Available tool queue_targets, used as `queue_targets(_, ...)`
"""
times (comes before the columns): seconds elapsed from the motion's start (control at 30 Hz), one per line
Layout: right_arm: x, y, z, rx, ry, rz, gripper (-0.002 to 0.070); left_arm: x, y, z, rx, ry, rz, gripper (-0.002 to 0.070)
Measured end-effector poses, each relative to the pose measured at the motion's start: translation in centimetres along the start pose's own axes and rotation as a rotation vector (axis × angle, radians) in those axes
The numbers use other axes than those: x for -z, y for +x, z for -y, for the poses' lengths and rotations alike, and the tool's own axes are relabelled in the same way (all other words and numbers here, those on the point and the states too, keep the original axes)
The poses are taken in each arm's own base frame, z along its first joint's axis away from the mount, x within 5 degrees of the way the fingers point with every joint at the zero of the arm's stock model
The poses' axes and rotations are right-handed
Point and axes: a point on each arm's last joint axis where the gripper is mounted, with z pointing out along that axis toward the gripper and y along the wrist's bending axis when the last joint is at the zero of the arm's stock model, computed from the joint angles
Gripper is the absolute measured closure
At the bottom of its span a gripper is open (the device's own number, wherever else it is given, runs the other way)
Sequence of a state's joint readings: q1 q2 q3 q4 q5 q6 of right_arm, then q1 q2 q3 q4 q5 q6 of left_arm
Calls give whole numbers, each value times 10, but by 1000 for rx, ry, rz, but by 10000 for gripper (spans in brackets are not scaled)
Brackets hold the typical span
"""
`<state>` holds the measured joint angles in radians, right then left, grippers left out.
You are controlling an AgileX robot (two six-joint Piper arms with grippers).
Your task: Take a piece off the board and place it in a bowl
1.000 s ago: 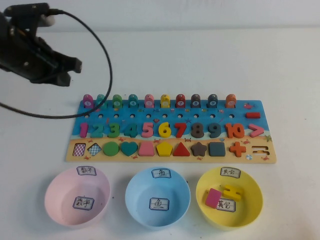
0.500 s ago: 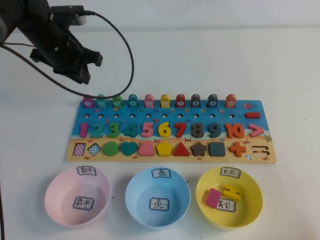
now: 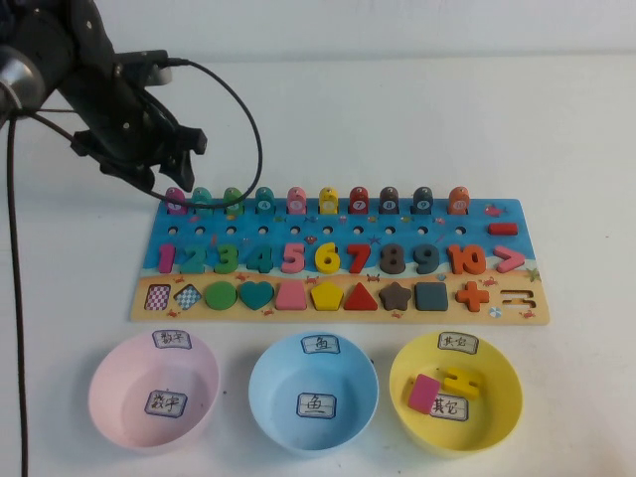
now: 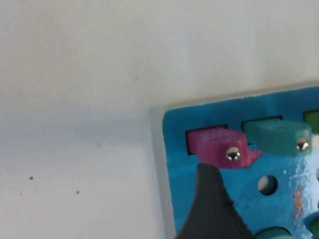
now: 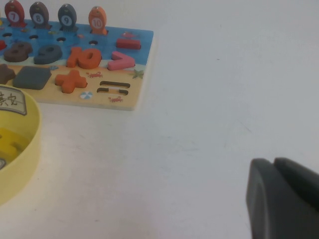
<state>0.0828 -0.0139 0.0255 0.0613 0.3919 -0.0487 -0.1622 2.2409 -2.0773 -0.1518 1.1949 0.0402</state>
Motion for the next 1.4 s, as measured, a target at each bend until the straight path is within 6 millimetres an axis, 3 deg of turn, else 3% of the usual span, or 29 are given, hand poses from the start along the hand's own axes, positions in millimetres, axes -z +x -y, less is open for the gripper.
queue_targets(1.4,0,0,0,0,0,0,694,-38,-5,-9,-7,-45,28,295)
